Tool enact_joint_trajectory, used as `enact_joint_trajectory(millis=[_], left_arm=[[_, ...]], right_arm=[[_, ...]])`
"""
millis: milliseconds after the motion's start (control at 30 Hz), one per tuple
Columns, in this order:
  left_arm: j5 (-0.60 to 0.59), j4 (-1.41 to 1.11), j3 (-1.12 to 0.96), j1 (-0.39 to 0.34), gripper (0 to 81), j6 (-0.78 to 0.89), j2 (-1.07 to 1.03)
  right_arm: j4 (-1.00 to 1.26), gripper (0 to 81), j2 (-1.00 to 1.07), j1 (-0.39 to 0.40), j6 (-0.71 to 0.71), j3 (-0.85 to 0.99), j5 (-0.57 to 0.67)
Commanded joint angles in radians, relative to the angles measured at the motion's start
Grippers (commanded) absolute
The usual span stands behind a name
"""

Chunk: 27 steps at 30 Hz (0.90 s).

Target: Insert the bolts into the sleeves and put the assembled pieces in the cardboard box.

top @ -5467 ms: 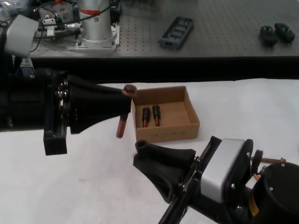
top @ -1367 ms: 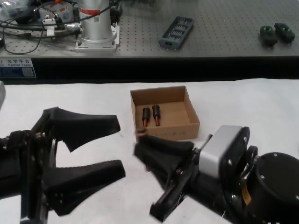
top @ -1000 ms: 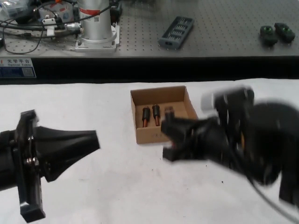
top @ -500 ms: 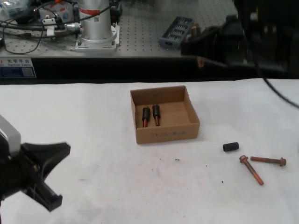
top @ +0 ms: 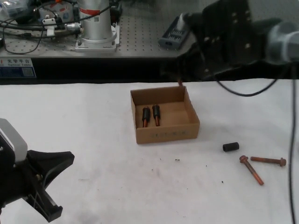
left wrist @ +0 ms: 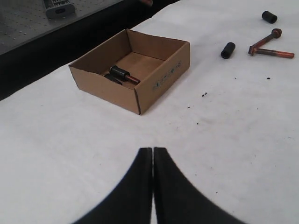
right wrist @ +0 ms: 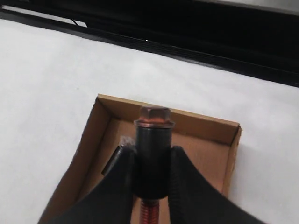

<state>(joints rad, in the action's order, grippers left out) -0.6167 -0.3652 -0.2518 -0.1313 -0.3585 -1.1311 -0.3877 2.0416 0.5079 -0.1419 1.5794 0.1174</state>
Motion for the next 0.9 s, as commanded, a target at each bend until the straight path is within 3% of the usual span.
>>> enact_joint_trajectory(millis=[0, 633, 733, 767, 867], left_arm=[[-0.009, -0.013, -0.002, 0.002, 0.6, -0.008, -0.001], [-0.009, -0.013, -0.002, 0.002, 0.6, -0.008, -0.001], [-0.009, -0.013, -0.002, 0.002, 0.6, -0.008, -0.001], [-0.009, -0.013, -0.002, 0.002, 0.6, -0.008, -0.001], [-0.009, -0.013, -0.002, 0.002, 0.6, -0.008, -0.001]], right_arm=[[-0.009, 6.6, 0.033, -0.007, 0.007, 0.047, 0.013], [-0.099, 6.4, 0.182, -0.028, -0.007, 0.093, -0.04], [-0.108, 0.2, 0.184, -0.028, -0.007, 0.093, -0.035], [-0.109, 4.1, 0.184, -0.028, -0.007, 0.093, -0.033], [-0.109, 28.2, 0.184, -0.028, -0.03, 0.093, -0.033]])
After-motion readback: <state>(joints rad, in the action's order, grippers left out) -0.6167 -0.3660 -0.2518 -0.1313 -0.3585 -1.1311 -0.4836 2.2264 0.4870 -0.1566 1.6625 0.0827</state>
